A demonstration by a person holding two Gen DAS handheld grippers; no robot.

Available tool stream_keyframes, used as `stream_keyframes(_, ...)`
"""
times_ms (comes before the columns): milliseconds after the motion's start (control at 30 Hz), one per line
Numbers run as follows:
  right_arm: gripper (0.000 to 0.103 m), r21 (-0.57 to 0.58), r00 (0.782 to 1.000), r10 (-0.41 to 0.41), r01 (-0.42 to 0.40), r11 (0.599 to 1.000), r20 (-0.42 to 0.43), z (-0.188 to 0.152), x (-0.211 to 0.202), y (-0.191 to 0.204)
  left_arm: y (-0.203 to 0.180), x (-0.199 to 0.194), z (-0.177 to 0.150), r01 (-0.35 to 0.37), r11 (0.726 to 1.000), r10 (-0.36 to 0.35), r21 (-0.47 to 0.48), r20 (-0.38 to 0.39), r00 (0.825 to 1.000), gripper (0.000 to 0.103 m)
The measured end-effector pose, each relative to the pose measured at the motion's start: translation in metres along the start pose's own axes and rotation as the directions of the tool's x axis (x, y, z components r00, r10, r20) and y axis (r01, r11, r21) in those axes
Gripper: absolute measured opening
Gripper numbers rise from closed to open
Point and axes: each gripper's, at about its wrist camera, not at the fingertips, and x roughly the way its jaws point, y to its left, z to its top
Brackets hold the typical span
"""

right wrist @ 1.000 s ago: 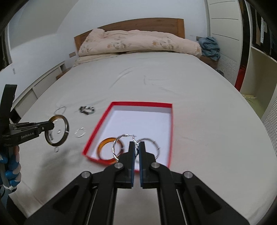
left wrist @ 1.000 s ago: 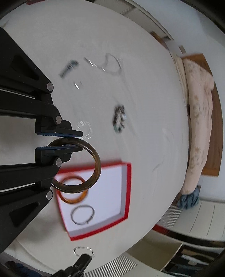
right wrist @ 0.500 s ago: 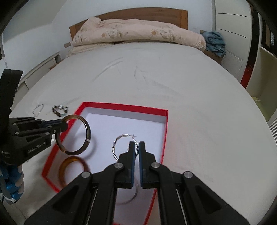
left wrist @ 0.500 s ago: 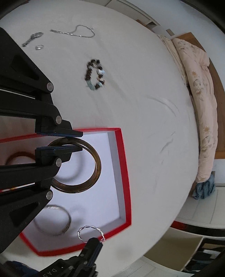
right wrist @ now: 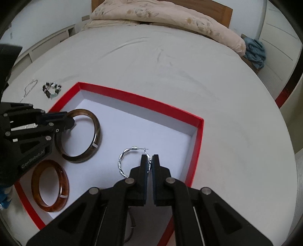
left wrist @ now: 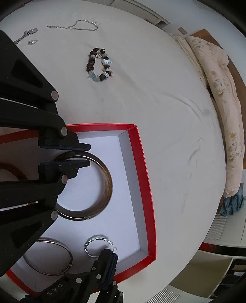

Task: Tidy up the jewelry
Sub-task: 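Carry both items into the red box and open both tools, then withdraw both tools from the box back over the bed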

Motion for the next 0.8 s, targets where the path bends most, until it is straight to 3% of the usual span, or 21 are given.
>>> stream_keyframes(67,0.005,-0.005,1.000,0.002,-0.002,1.000,-0.004,0.001,-0.001,0.001,0.001,0.001,0.001,0.010,1.000,-0.010,-0.006,-0.002,1.000,0.011)
stream_keyframes(133,0.006,-0.004,1.000,-0.012,0.012,1.000,0.000,0.002,-0.006,0.000,0.005,-0.004,0.005,0.020,1.000,-0.020,-0.009,-0.001,1.000,0.019)
stream_keyframes(300,0.017,0.030,0.999,-0.038,0.037,0.999,0.022,0.000,-0.033,-0.010,0.006,-0.027,0.002,0.034,0.999,-0.034,-0.010,0.029,0.999,0.028)
stream_keyframes(467,0.017,0.095,0.996,-0.048,0.041,0.995,0.070,-0.008,-0.083,-0.014,0.022,-0.084,-0.005,0.055,0.997,-0.050,-0.047,0.100,0.994,0.027)
stream_keyframes(667,0.017,0.149,0.988,-0.025,0.002,0.989,0.150,-0.023,-0.157,0.009,0.054,-0.158,-0.034,0.030,0.998,-0.022,-0.062,0.135,0.991,0.028)
stream_keyframes(800,0.017,0.151,0.979,0.004,-0.036,0.988,0.205,-0.035,-0.202,0.043,0.094,-0.207,-0.063,-0.022,0.996,0.037,-0.092,0.166,0.985,0.043)
